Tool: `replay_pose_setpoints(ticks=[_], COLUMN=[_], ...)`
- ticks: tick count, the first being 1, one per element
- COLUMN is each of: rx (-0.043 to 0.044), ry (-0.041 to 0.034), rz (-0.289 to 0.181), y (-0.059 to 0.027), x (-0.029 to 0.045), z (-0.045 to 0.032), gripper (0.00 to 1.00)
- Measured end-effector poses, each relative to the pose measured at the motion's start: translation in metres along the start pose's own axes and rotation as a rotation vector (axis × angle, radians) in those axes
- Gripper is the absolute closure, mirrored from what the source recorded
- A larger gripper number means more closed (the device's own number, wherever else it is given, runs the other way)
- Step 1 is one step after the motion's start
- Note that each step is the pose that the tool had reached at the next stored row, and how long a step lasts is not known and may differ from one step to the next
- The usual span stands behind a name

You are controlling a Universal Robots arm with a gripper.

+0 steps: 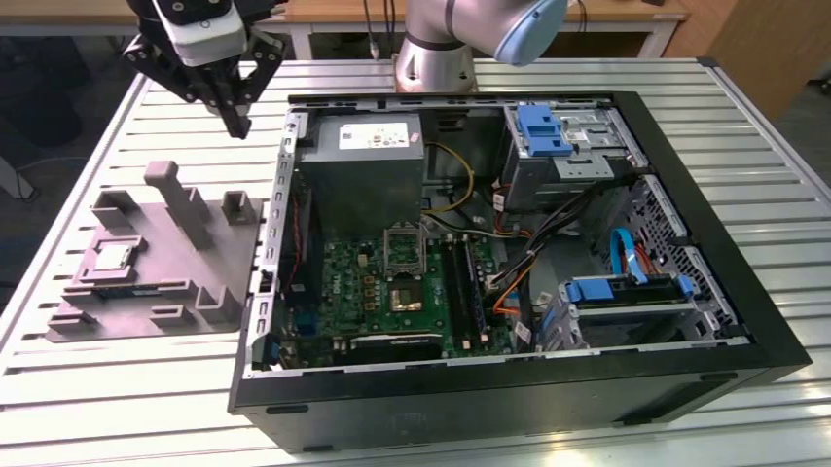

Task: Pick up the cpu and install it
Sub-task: 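Reach for the cpu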

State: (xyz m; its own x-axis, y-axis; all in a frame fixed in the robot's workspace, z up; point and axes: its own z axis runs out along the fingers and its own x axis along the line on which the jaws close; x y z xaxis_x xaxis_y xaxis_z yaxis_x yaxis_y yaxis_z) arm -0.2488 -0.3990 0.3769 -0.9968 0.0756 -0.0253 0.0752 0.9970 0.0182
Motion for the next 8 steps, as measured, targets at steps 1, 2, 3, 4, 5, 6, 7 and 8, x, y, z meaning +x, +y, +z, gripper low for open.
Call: replay_pose_setpoints(ticks=[1, 2, 3, 4, 5, 6, 7, 8], rx=[0.0000, 0.0000, 0.0000, 0.0000, 0.0000, -0.0001, 0.0000, 0.0000], ry=[0.0000, 0.0000, 0.0000, 0.0000, 0.0000, -0.0001, 0.0000, 0.0000], rz=[0.000, 0.000, 0.000, 0.000, 0.000, 0.000, 0.000, 0.000], y=[0.0000, -0.0001, -0.0001, -0.0001, -0.0001, -0.0002, -0.0002, -0.0002], x=[0.0004, 0.0007, 0.0011, 0.0014, 0.0019, 0.0023, 0.0027, 0.0031], z=[0.0000, 0.0000, 0.0000, 0.0000, 0.0000, 0.0000, 0.0000, 0.0000], gripper=[0.89, 0.89, 0.89, 0.89, 0.89, 0.89, 0.89, 0.89])
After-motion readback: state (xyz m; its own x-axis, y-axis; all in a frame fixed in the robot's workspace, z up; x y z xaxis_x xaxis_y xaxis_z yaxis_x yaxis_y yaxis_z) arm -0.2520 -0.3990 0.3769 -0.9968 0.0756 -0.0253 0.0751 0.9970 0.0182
